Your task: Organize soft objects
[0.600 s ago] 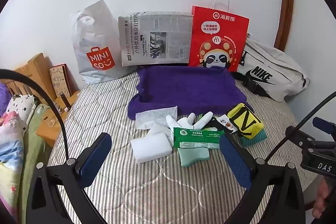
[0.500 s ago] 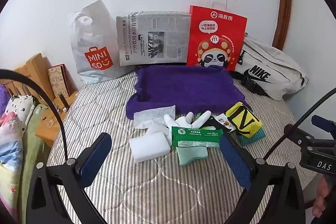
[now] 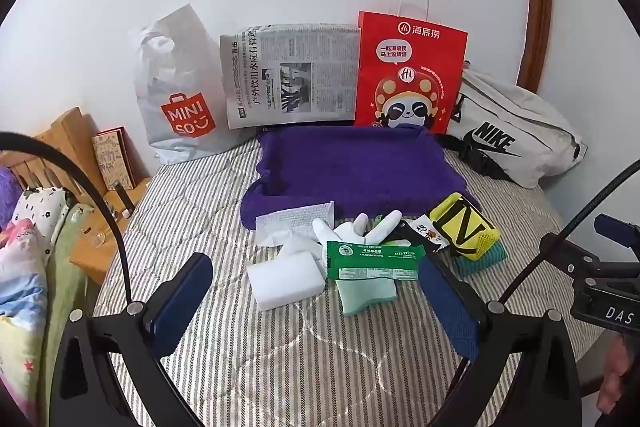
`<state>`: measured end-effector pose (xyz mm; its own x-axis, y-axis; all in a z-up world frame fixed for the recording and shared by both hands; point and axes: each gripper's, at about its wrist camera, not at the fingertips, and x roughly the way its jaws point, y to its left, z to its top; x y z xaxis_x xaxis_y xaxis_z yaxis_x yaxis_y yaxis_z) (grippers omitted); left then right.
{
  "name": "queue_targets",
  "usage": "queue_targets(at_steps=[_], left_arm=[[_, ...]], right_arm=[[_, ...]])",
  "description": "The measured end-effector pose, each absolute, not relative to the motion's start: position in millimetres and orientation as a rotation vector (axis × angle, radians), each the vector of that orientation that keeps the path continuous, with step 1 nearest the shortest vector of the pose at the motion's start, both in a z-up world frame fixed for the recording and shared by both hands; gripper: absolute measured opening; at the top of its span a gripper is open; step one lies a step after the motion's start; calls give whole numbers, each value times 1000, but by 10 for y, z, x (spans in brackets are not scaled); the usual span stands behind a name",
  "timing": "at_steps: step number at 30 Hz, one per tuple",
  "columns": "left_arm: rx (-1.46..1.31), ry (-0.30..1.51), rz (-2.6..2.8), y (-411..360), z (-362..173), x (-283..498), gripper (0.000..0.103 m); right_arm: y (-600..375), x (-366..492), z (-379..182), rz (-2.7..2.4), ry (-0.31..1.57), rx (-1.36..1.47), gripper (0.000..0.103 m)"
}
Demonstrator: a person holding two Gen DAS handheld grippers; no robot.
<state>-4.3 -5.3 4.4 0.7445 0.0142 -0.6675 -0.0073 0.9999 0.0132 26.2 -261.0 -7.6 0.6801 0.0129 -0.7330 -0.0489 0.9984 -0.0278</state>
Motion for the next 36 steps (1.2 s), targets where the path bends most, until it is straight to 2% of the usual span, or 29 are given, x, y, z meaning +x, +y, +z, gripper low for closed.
queue_targets(at_steps=[36], left_arm=[[10,734,20,-29,19,-53,103]], right_arm=[[-2594,227,-59,30,815,-47,103]])
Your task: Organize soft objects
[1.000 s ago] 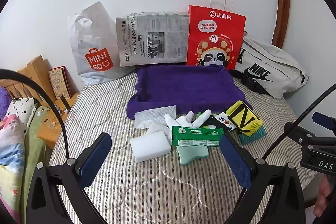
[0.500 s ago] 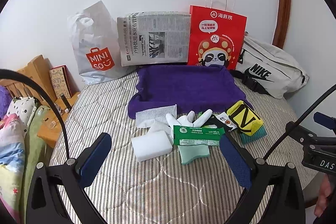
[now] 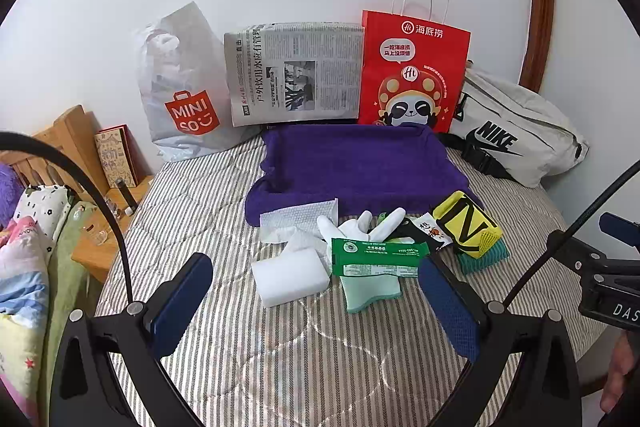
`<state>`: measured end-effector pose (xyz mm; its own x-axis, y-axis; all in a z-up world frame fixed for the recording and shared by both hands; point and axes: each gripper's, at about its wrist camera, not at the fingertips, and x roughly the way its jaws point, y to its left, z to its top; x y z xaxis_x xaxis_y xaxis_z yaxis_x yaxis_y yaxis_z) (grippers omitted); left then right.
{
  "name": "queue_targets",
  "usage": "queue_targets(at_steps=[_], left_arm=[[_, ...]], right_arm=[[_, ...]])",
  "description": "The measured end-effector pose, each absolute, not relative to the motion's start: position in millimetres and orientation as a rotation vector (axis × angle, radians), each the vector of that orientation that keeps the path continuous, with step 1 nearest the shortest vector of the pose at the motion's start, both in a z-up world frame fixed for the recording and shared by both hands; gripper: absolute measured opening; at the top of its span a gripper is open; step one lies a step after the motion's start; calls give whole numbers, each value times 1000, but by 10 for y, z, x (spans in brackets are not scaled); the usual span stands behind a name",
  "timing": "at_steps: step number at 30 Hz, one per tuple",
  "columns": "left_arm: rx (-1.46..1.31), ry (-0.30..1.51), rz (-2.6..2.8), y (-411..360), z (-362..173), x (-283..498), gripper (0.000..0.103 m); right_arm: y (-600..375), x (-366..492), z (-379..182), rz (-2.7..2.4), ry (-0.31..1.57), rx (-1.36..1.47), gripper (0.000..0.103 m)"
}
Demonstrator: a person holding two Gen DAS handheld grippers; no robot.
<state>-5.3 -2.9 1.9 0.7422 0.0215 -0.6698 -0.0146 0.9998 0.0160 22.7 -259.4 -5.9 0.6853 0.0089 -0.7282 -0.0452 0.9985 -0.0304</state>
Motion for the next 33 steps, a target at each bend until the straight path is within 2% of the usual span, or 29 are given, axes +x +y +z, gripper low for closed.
queue_targets(at_steps=[33], left_arm=[[15,734,9,-26,33,-109,103]], right_arm=[[-2597,213,-46,28,818,-49,103]])
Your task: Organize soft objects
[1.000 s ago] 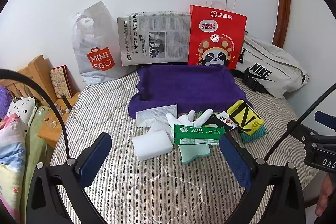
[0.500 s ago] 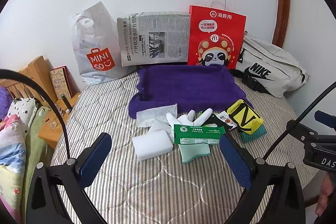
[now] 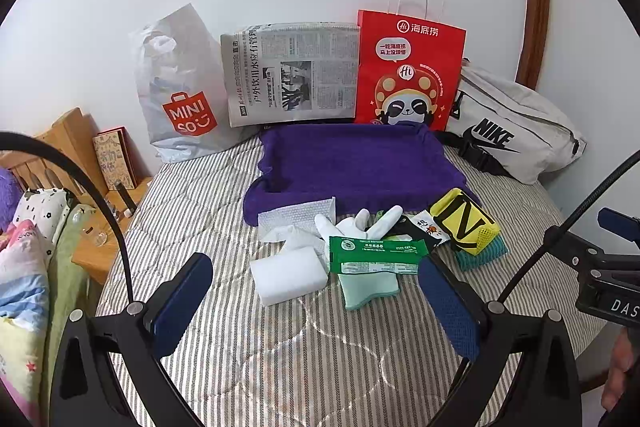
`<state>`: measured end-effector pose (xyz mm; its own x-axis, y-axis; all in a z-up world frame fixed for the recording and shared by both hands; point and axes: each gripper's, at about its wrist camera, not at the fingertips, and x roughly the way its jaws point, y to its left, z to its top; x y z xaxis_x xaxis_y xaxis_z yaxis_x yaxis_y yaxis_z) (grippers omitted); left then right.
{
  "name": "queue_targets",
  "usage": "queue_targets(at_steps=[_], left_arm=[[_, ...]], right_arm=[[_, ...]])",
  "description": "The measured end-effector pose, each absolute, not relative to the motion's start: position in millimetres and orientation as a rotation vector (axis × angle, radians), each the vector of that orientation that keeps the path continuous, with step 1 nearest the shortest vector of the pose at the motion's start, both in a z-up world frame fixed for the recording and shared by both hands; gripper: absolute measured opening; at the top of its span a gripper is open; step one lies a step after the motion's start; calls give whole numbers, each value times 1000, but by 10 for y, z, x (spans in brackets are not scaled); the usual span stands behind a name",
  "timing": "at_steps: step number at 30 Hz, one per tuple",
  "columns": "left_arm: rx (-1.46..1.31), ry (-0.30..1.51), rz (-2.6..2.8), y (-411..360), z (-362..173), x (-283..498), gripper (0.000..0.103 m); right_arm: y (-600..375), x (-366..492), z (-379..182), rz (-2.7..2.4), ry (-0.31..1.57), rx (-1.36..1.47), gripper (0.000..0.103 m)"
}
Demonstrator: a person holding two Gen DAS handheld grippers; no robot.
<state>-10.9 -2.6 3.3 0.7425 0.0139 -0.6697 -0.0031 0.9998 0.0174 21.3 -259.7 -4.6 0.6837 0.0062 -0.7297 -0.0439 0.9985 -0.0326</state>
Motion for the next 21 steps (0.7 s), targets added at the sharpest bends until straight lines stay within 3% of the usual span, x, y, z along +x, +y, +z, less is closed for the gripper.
queue_targets(at_steps=[12,21], left_arm=[[17,727,-19,-33,4,-96,103],[-29,802,35,365,-316,180,103]], right_arm=[[-2625,242,-38,22,819,-32,103],[-2705,377,-199,16,843,-16,103]])
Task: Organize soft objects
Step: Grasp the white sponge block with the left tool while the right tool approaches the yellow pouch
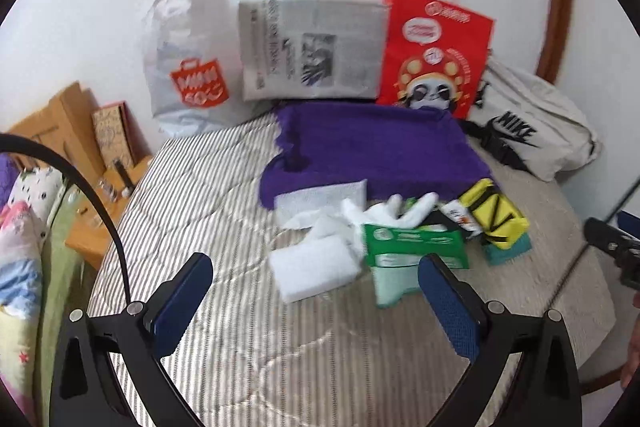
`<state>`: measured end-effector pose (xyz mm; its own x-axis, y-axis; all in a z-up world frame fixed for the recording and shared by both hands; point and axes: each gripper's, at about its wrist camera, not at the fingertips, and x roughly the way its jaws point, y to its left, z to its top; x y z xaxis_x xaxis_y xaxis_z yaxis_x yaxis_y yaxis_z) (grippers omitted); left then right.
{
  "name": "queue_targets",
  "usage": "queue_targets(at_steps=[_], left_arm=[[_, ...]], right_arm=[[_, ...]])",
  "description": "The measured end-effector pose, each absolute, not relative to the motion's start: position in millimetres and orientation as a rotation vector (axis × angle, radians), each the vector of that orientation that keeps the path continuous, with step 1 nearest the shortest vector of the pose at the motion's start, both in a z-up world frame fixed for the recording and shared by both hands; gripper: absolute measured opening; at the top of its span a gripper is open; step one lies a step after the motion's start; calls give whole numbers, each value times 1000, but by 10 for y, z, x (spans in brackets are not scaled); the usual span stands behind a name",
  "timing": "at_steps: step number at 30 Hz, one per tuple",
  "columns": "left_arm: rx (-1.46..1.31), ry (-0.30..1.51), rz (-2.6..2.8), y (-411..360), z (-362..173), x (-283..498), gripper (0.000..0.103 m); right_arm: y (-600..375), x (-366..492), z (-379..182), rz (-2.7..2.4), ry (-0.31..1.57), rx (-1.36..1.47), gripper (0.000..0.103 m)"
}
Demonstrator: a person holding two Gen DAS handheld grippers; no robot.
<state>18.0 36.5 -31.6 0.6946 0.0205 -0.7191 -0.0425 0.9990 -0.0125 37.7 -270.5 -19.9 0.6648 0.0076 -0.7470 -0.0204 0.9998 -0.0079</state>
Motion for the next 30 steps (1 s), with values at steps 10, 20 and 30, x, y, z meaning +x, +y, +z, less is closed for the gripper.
queue_targets(at_steps=[10,20,30], left_arm=[[-41,911,68,619,-873,529,103],[-72,1015,78,476,-1256,925,103],[-3,1080,126,290,-1508,1123,103]], right_arm=[[-2720,626,-468,28,901,-19,103],[-2728,868,-708,28,954,-30,103],[-2726,1031,-828,36,988,-23,103]])
